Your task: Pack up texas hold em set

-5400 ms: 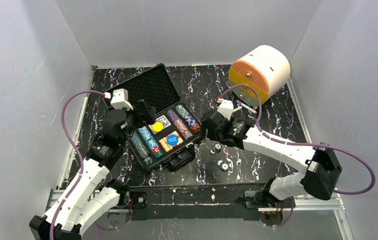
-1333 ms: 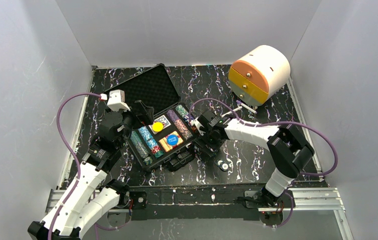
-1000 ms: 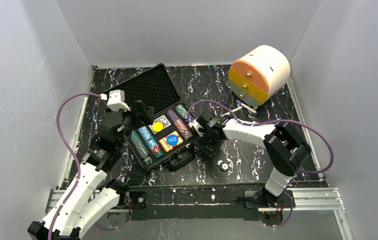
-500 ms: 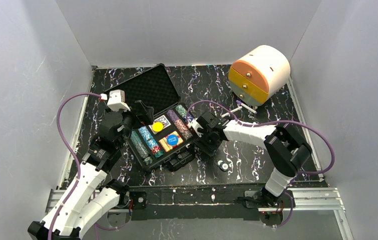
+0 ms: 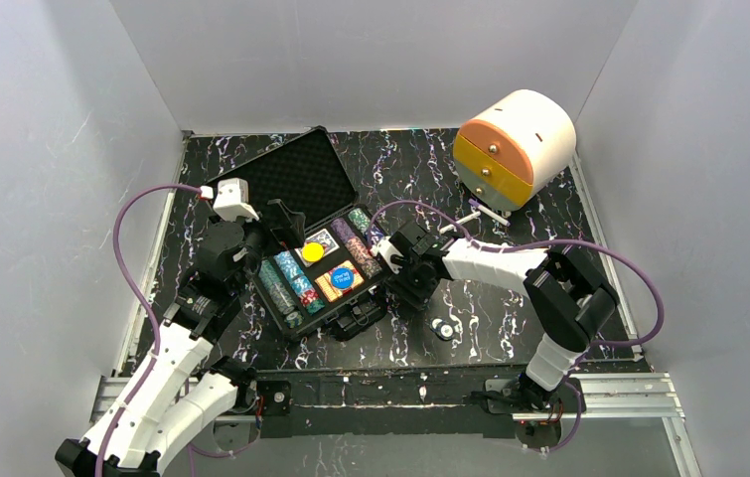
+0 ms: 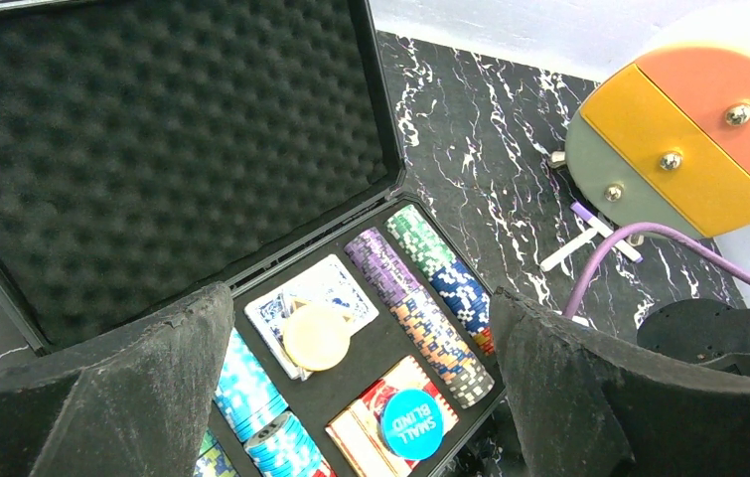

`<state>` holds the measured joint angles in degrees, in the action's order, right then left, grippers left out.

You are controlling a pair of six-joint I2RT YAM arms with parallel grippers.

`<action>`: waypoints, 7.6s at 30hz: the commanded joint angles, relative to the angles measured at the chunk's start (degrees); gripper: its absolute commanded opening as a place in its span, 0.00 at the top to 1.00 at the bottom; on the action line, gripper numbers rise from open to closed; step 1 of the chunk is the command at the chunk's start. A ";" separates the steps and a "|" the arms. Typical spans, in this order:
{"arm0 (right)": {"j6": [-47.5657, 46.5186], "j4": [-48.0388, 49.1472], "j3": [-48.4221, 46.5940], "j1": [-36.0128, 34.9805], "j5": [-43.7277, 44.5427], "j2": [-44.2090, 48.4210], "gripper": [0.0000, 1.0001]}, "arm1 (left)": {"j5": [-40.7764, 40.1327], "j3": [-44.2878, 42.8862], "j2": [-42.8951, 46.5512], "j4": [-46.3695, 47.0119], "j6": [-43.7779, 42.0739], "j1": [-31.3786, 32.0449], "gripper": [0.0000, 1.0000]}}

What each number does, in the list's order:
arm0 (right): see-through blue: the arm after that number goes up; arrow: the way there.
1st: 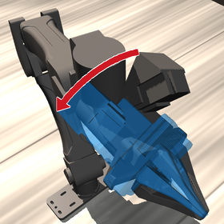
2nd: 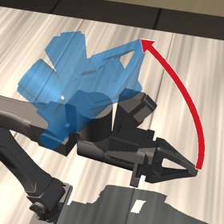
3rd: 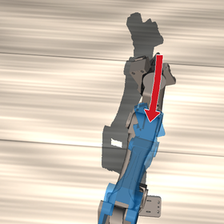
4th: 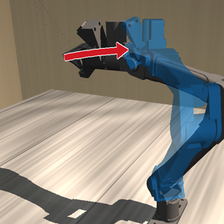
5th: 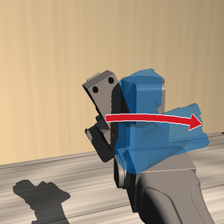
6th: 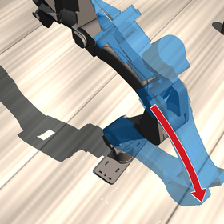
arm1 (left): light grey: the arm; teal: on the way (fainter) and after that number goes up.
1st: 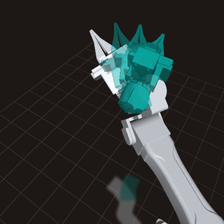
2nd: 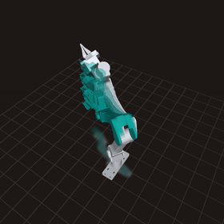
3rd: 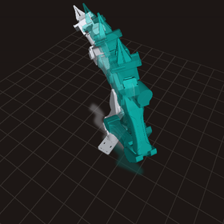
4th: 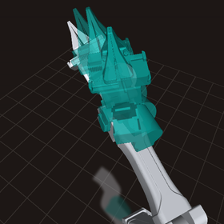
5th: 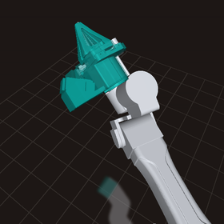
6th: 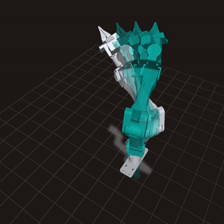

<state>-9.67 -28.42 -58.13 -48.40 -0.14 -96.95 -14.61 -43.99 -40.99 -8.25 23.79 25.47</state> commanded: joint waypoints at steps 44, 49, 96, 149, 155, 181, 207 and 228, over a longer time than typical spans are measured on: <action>21.58 -7.31 -4.45 0.41 4.88 4.58 0.99 | 3.27 2.31 3.27 3.25 0.82 0.16 0.02; 27.17 -5.99 -5.35 0.86 5.73 5.63 0.99 | 6.27 2.43 2.81 1.82 2.69 0.16 0.02; 81.85 6.85 11.37 9.66 -2.72 29.73 0.99 | 6.64 11.65 -33.09 41.49 27.85 32.73 0.24; 63.72 5.94 10.52 21.26 -9.83 35.63 0.19 | -4.81 -13.78 -28.14 -49.97 12.25 36.68 1.00; 64.58 6.65 11.39 21.39 -10.96 35.55 0.19 | -10.64 -14.71 -31.91 -54.35 13.22 36.38 1.00; 65.45 7.42 12.78 21.49 -12.41 35.59 0.21 | -4.83 -14.51 -37.46 -53.61 4.70 26.66 1.00; 64.43 6.75 13.67 21.68 -11.68 36.96 0.20 | -2.87 -17.85 -41.80 -56.25 1.83 26.47 1.00; 63.86 5.86 12.48 21.85 -10.74 37.28 0.20 | -3.96 -14.91 -45.07 -54.56 0.56 26.00 1.00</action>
<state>55.24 -22.57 -45.10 -26.98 -11.70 -61.12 -17.76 -60.07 -85.62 -62.41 25.04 52.01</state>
